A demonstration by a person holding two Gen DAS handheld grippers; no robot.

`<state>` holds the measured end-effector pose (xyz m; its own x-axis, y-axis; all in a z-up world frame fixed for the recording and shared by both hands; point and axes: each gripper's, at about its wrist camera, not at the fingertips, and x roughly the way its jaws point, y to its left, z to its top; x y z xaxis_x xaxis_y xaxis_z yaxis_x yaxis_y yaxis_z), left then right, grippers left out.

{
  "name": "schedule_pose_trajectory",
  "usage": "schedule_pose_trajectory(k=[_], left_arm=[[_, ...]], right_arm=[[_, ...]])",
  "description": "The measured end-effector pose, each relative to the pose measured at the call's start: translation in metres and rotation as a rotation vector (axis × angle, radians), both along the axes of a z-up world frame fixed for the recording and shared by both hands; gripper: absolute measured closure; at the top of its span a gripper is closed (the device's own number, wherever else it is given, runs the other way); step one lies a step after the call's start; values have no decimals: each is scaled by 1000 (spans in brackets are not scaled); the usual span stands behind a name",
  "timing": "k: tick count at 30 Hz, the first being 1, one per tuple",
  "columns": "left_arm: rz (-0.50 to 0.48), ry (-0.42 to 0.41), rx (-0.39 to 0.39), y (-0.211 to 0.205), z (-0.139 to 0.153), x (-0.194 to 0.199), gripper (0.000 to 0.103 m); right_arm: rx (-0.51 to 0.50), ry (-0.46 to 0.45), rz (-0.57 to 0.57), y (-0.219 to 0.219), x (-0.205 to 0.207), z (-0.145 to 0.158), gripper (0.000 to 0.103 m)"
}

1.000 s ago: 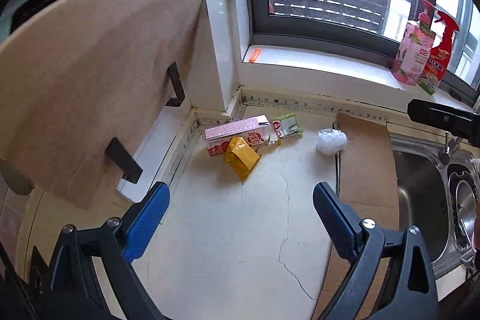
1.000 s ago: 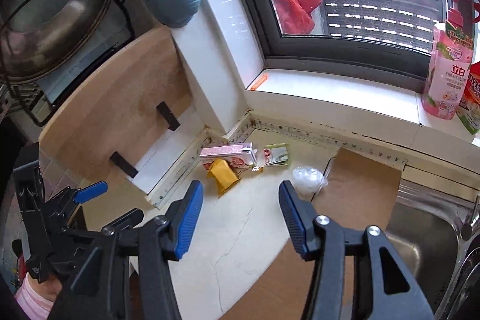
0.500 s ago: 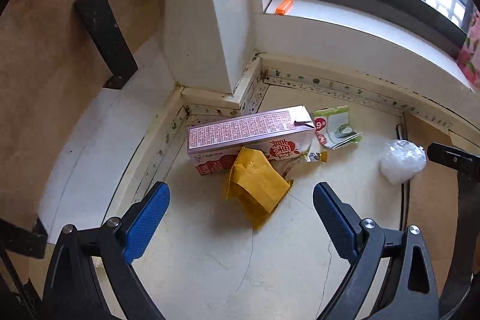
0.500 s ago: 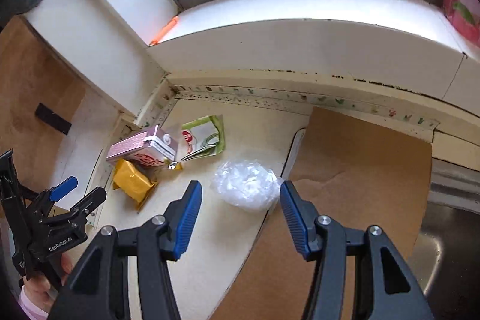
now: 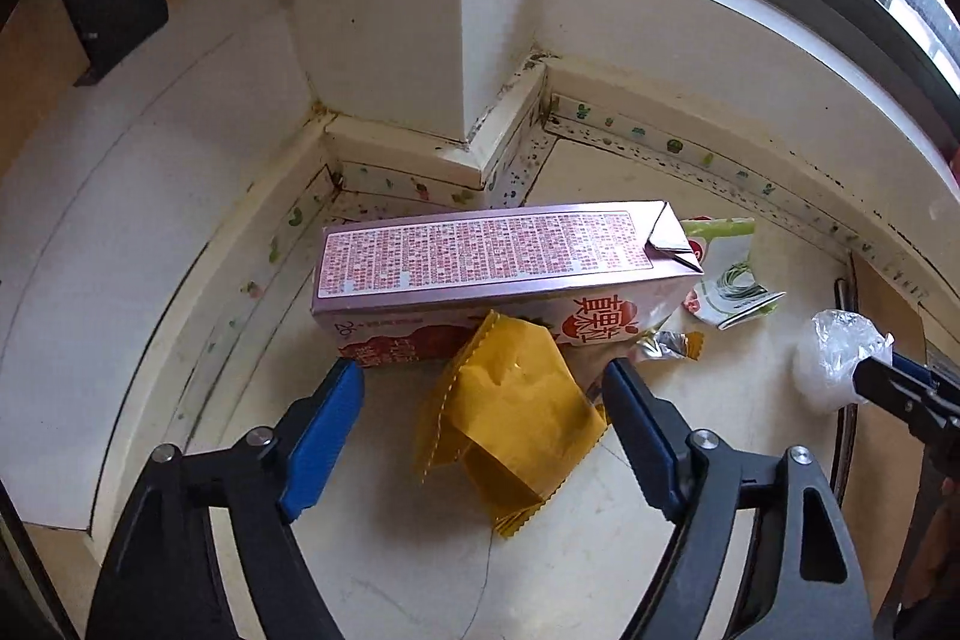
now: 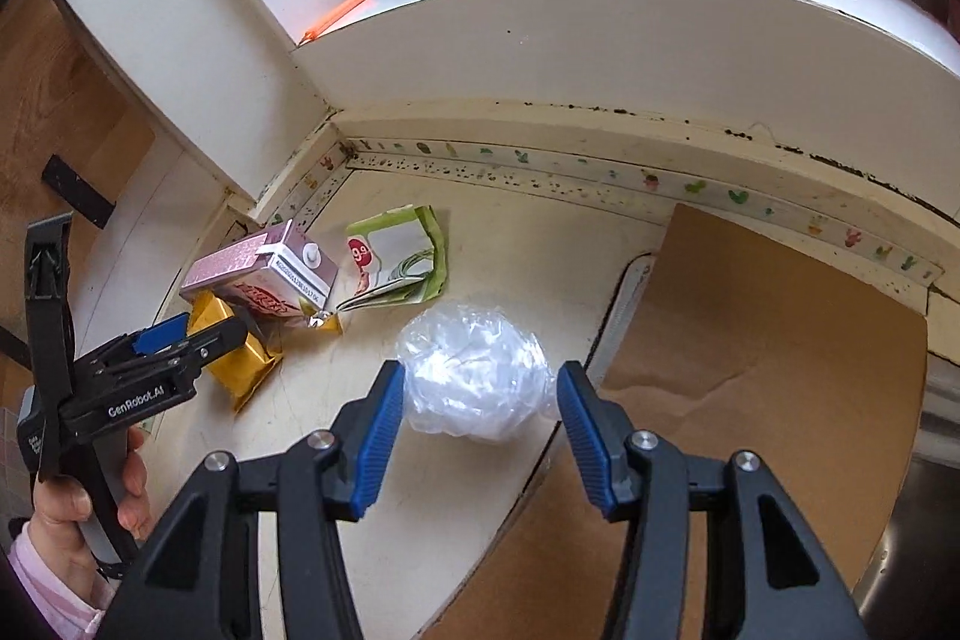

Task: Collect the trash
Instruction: 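Grasp the yellow wrapper with the left tool while the right tool grasps the plastic bag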

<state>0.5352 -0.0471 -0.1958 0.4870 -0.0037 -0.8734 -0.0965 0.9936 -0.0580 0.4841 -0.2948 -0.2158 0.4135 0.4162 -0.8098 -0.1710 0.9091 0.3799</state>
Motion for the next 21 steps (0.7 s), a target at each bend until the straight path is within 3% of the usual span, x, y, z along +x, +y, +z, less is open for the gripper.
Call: schedule_pose_trajectory(k=[5,8,15,21], left_arm=[[15,20,-49,0,-9,5,47],[17,21,-66,1,-10,4,64],[-18,12,-46,-6,-1,-10,70],[-73,-5,-53,-11,26,-42,71]], right_arm=[[-7,0,31,7,-3,-5,71],[3,-2,26,7,-5,-5,76],[20,-4,26,10,-15,1,82],[54,-19,47,11,-41,21,82]])
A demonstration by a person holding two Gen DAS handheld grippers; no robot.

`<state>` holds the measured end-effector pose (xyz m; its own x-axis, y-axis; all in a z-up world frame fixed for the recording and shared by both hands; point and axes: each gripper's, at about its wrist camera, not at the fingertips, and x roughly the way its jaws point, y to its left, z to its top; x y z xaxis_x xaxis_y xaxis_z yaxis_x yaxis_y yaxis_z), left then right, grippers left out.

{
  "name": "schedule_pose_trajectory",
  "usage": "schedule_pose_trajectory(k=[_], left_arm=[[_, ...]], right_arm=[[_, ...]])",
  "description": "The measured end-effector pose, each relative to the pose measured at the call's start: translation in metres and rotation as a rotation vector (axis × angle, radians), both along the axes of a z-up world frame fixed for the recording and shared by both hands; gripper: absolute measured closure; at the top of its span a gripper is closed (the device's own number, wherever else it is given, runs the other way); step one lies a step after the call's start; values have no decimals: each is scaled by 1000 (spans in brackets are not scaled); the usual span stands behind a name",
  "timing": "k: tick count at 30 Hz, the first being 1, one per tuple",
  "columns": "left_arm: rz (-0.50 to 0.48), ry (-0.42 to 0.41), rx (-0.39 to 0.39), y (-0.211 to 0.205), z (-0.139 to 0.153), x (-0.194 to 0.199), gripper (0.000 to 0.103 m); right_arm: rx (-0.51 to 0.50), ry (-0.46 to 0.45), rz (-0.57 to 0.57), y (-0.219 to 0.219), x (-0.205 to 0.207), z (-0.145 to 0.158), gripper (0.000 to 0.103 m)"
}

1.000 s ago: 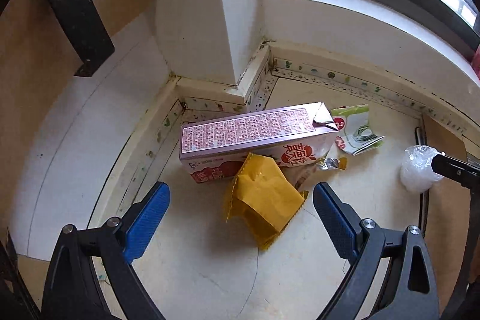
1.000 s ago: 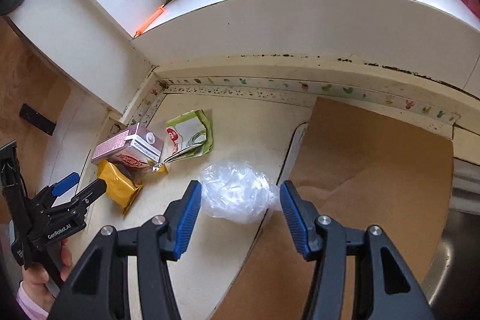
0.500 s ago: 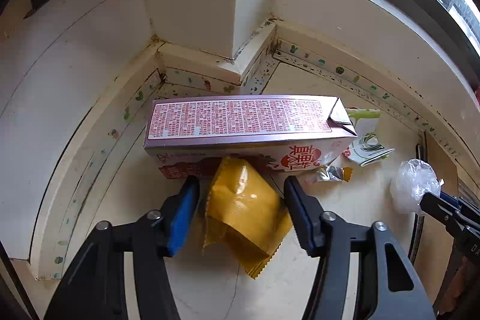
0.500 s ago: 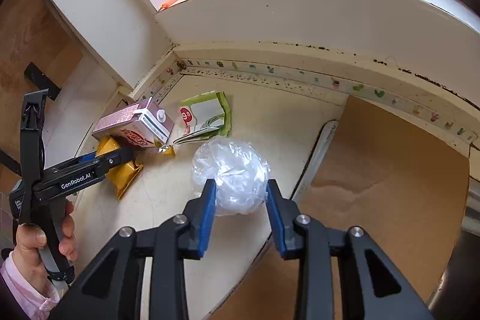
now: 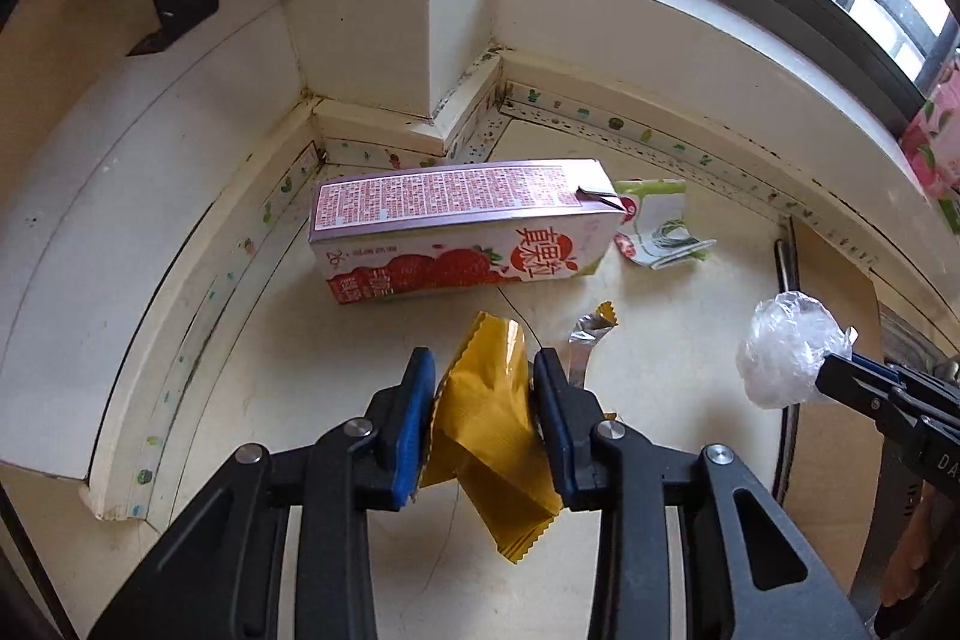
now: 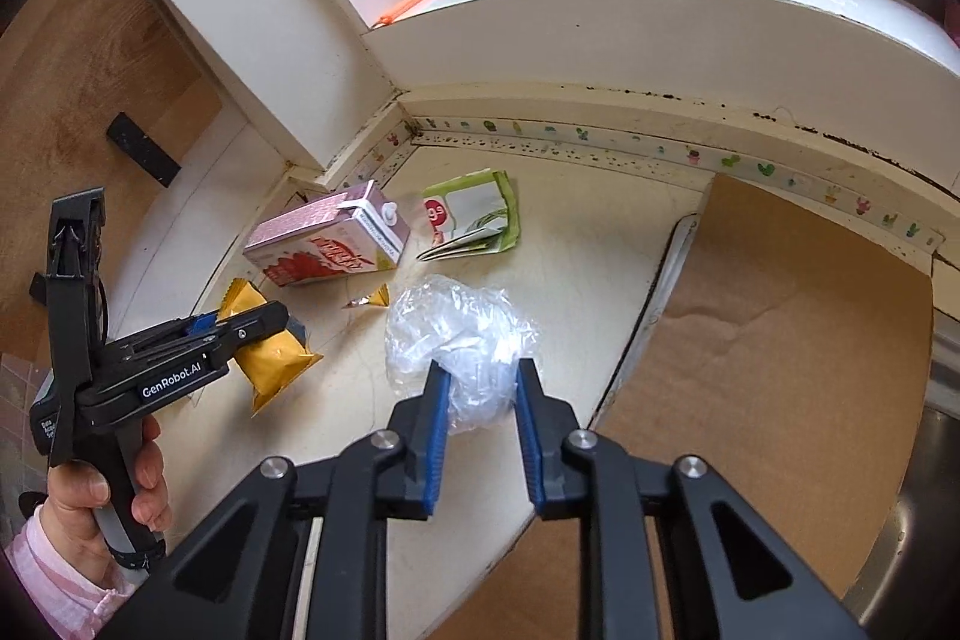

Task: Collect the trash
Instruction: 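Grasp the yellow wrapper with the left tool while the right tool grasps the plastic bag, then lift the yellow wrapper and plastic bag with both tools off the counter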

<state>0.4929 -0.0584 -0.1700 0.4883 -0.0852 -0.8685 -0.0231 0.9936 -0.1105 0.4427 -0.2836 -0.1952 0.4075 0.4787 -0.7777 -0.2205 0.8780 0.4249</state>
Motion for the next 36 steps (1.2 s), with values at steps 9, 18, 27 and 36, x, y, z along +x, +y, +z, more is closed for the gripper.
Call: schedule_pose_trajectory(k=[9,18,27,36], left_arm=[[-70,-38,-29,1,50,-80,71],[-127,-73,-59,19,99,-174,71],[-158,-102,-112,38,138,-261,71],[-168,-116,-171,52,154,-345,71]], right_arm=[[28,-76,29,7,-66,53,83],[11,-144,40,23,-146,106,83],[-17,-197,60,40,-229,151,83],[-41,-223,108,62,-301,177,83]])
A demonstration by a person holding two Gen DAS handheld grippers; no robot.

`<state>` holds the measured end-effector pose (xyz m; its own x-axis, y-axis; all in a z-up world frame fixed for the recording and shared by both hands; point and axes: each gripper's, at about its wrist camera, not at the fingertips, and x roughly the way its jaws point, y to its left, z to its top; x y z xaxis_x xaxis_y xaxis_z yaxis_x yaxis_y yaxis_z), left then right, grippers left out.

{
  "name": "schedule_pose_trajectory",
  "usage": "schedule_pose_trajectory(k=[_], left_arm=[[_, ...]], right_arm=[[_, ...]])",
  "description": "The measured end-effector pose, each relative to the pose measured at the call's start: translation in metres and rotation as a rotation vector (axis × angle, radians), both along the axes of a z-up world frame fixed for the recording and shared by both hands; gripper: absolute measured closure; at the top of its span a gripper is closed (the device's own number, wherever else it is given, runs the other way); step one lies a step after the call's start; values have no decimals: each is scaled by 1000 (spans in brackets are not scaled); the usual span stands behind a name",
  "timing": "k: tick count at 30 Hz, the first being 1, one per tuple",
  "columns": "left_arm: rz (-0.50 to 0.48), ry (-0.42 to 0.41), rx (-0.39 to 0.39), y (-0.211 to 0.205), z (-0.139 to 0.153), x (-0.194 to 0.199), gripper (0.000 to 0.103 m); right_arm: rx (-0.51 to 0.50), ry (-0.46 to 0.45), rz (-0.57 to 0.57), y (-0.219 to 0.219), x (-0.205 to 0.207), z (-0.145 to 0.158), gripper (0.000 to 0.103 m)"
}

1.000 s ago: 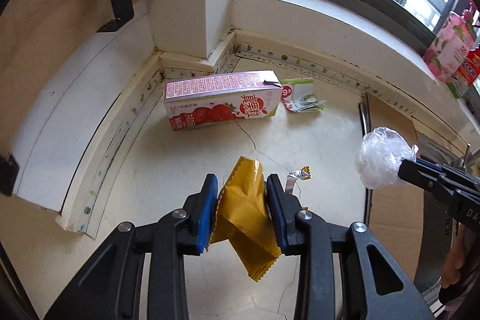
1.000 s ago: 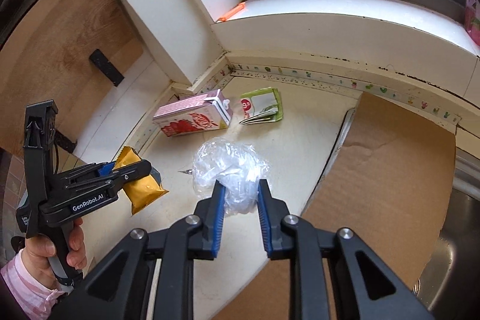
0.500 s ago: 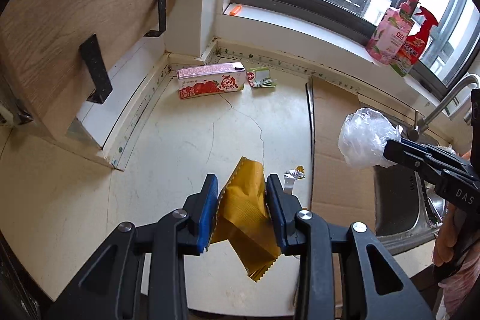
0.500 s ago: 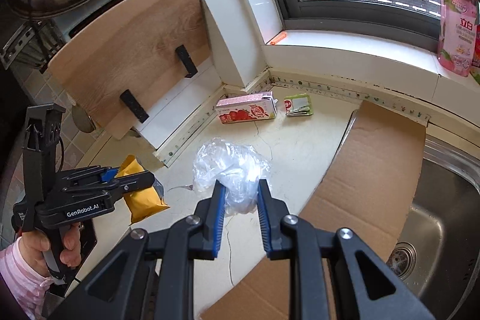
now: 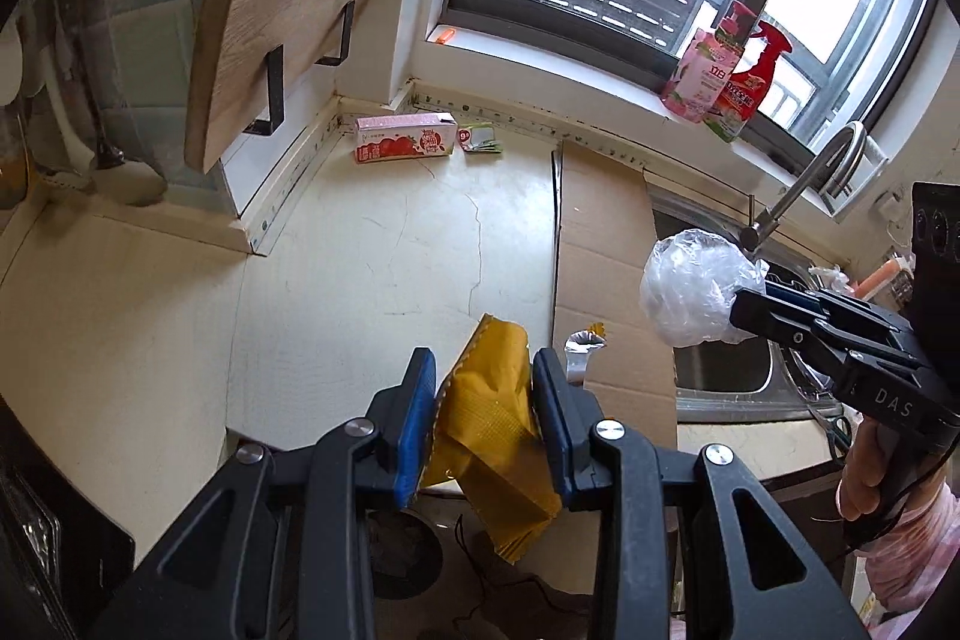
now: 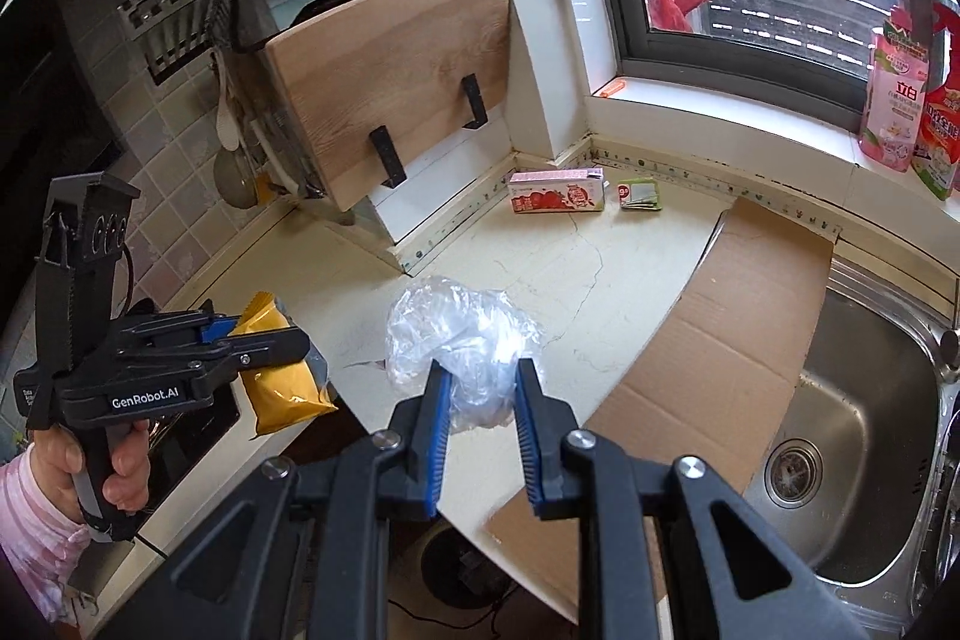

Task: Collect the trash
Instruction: 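Lift the yellow wrapper and plastic bag with both tools off the counter, then carry the wrapper and bag with both tools down over the bin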

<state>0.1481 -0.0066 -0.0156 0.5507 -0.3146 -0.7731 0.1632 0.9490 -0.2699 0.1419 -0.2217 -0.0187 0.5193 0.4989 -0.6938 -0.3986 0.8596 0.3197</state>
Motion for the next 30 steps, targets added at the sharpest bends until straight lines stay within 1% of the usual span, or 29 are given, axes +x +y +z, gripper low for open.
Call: schedule_pose_trajectory(k=[5,10,13,19,23,26,30], left_arm=[[7,36,-29,9,-12,-35,71],[15,69,-44,15,-26,-65,71],[24,72,-29,16,-33,-81,71],[45,86,11,16,-54,-104,71],[53,96,82,12,-76,-117,71],[63,103,124,9,-91,-122,71],[89,138,135,10,-118,-127,71]], right_arm=[[-27,-13,40,15,-34,5,83],[-41,6,74,28,-58,0,83],[-37,28,101,34,-72,-7,83],[-44,100,162,54,-94,-36,83],[-54,145,200,69,-105,-61,83],[-76,136,219,78,-114,-77,83],[-109,169,244,89,-120,-104,83]])
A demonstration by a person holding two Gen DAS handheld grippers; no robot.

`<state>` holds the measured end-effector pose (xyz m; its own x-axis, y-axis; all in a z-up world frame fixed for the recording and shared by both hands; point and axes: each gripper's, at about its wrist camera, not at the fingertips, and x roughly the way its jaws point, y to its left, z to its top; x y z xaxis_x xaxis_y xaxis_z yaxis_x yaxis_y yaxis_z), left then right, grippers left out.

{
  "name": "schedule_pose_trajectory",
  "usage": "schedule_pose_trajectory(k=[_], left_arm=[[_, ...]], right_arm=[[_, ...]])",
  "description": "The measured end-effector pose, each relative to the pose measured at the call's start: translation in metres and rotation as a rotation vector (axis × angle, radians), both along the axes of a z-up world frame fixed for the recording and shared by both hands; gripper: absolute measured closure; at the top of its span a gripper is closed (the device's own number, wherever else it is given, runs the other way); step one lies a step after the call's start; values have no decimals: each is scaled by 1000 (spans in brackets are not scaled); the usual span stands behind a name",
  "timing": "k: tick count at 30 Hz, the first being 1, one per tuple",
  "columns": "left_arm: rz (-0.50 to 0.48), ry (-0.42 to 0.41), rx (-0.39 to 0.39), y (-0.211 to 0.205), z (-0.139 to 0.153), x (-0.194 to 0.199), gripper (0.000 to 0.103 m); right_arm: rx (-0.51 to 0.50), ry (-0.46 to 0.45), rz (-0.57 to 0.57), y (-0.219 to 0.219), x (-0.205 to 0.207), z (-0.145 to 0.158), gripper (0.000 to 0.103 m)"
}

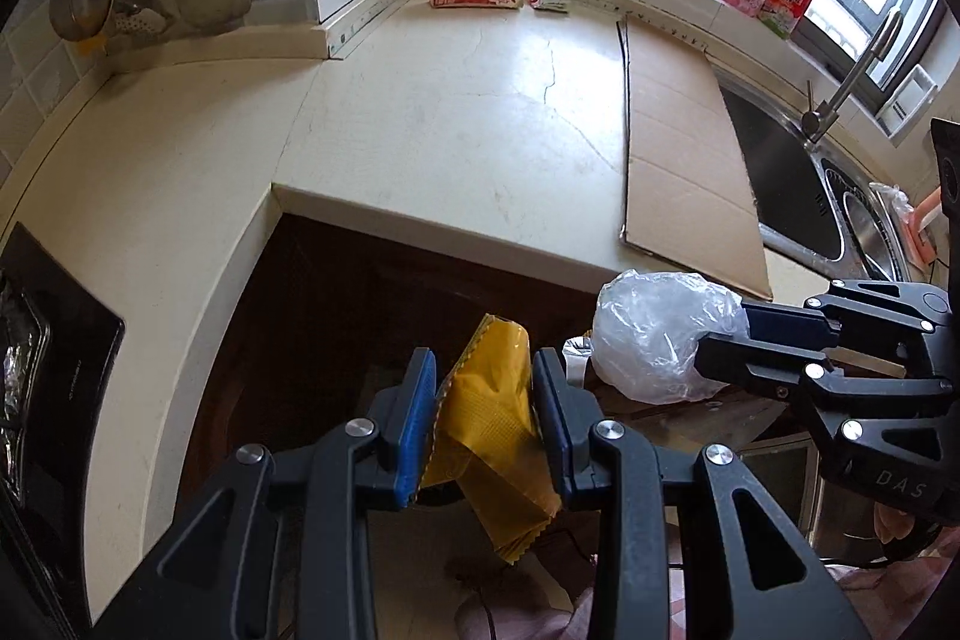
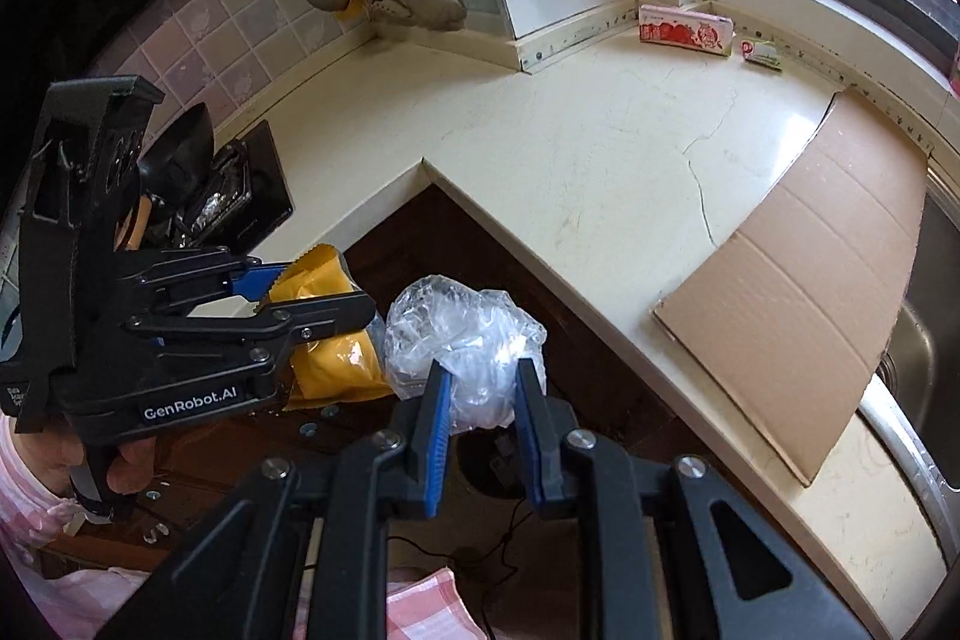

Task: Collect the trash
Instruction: 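Carry the wrapper and bag with both tools down over the bin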

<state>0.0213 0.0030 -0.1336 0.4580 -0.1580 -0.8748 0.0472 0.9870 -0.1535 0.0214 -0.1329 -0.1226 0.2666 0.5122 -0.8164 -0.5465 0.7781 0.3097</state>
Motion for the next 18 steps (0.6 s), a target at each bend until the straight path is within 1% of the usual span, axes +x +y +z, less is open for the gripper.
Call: schedule_pose_trajectory(k=[3,8,12,18], left_arm=[[26,22,4,3,-22,-3,71],[74,82,-29,8,-71,-7,71],[123,130,-38,15,-122,-10,71],[217,199,-64,29,-201,-13,71]], right_arm=[[-19,36,20,8,-2,-22,83],[-56,78,25,17,-3,-67,83],[-84,140,21,26,0,-116,83],[-133,250,16,40,6,-207,83]])
